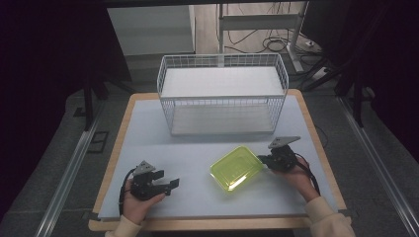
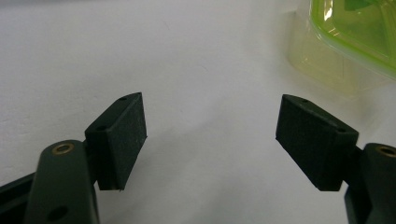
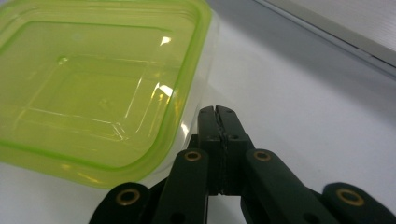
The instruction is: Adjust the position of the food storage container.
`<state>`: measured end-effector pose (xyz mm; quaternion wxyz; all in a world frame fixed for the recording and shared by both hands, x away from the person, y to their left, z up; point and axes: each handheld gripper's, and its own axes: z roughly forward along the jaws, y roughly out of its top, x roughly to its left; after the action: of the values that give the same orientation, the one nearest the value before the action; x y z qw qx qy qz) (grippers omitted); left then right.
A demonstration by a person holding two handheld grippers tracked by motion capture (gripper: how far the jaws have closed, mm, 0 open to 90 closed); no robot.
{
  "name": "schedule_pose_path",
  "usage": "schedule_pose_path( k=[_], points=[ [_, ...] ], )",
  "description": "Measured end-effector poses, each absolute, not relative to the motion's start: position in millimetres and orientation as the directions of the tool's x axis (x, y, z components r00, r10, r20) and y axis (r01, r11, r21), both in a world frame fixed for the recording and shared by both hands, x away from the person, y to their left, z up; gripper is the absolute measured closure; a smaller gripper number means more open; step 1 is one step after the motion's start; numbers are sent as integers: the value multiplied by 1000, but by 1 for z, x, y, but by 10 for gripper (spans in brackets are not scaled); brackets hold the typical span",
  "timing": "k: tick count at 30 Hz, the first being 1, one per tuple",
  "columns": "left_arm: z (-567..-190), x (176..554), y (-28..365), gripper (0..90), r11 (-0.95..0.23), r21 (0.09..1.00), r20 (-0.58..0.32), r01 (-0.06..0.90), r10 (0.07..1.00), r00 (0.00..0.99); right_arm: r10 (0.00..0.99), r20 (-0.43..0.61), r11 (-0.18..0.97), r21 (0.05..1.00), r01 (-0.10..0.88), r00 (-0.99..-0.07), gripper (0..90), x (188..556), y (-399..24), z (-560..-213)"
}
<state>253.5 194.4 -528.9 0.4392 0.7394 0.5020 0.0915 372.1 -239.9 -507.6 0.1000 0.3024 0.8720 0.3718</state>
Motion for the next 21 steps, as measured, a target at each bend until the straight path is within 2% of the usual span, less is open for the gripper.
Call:
schedule_pose_path(
  k=[10,21],
  points=[
    [-529,254,195,239,-112,740,-305,663,823,479,565,35,590,682,433,-824,900,351,-237,-505],
    [-529,253,194,239,-114,738,-305,665,823,479,558,59,582,684,440,-828,900,337,-245,-502]
  ],
)
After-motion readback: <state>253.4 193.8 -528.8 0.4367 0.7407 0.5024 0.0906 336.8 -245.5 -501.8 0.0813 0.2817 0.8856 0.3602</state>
